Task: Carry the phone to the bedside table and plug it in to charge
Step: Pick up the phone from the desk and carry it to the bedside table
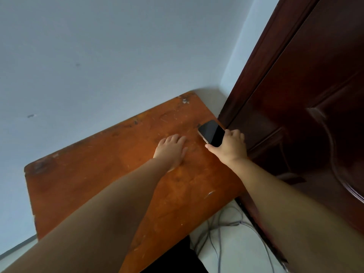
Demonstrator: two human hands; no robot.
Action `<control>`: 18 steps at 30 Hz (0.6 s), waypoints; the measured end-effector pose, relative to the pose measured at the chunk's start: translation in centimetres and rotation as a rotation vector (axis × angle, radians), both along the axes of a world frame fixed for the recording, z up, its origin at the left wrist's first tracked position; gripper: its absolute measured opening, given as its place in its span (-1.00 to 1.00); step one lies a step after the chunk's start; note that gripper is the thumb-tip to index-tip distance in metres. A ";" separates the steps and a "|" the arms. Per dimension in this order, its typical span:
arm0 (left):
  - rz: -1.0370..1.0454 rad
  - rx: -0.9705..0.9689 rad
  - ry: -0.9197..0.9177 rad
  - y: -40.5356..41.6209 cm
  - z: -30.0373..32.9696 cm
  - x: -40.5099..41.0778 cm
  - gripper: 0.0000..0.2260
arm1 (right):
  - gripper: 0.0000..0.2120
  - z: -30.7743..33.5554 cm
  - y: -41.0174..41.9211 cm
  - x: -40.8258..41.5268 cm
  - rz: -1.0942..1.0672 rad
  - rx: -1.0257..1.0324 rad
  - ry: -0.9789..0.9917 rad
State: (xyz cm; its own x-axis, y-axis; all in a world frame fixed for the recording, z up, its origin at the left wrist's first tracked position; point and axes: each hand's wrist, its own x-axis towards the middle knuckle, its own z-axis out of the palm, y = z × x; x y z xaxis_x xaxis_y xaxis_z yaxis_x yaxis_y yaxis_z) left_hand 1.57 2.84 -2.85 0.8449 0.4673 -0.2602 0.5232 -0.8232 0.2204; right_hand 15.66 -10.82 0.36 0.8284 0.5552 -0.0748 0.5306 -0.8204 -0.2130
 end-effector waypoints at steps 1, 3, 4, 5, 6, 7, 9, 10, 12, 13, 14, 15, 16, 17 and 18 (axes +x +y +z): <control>0.035 0.018 -0.021 0.5 1.1 -0.3 -0.55 | -0.29 0.9 0.5 -0.3 0.038 0.012 -0.025; 0.121 0.039 -0.045 1.6 3.1 -1.0 -0.57 | -0.25 2.6 1.8 -0.8 0.095 0.026 -0.055; 0.171 0.049 -0.061 2.2 4.1 -2.0 -0.59 | -0.23 3.5 2.7 -1.4 0.135 0.035 -0.071; 0.209 0.058 -0.075 2.6 4.9 -3.0 -0.61 | -0.21 4.2 3.5 -2.0 0.171 0.045 -0.083; 0.248 0.070 -0.089 3.1 5.5 -4.1 -0.62 | -0.21 4.8 4.4 -2.6 0.205 0.057 -0.094; 0.294 0.086 -0.101 3.6 6.0 -5.8 -0.63 | -0.21 5.4 5.4 -3.6 0.253 0.073 -0.105; 0.385 0.111 -0.120 4.3 6.9 -9.1 -0.65 | -0.24 6.1 7.3 -5.7 0.342 0.109 -0.116; 0.423 0.122 -0.121 4.6 7.3 -10.6 -0.65 | -0.27 6.4 8.1 -6.9 0.384 0.128 -0.115; 0.518 0.146 -0.133 4.9 8.0 -14.9 -0.66 | -0.30 6.7 9.8 -10.3 0.492 0.151 -0.109; 0.555 0.156 -0.142 4.9 8.4 -16.8 -0.66 | -0.31 7.0 10.5 -11.9 0.529 0.153 -0.101; 0.602 0.172 -0.150 4.9 8.7 -19.2 -0.66 | -0.32 7.2 11.3 -14.1 0.581 0.157 -0.097; 0.641 0.184 -0.151 4.8 9.0 -21.5 -0.66 | -0.32 7.3 11.8 -16.0 0.631 0.154 -0.095; 0.680 0.193 -0.152 4.6 9.2 -23.9 -0.66 | -0.33 7.5 12.5 -18.1 0.677 0.158 -0.098; 0.700 0.196 -0.141 4.5 9.5 -25.3 -0.67 | -0.33 7.6 12.9 -19.4 0.707 0.158 -0.101; 0.735 0.208 -0.130 4.3 9.7 -27.5 -0.67 | -0.33 7.9 13.4 -21.3 0.752 0.165 -0.108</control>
State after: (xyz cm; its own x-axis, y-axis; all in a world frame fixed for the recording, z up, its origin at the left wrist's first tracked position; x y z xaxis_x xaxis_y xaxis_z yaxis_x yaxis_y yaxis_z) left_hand -25.92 7.13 6.86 0.3170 0.9481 -0.0257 0.9315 -0.3062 0.1964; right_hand -5.69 2.58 8.23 0.2222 0.9679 0.1171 0.9569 -0.1934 -0.2167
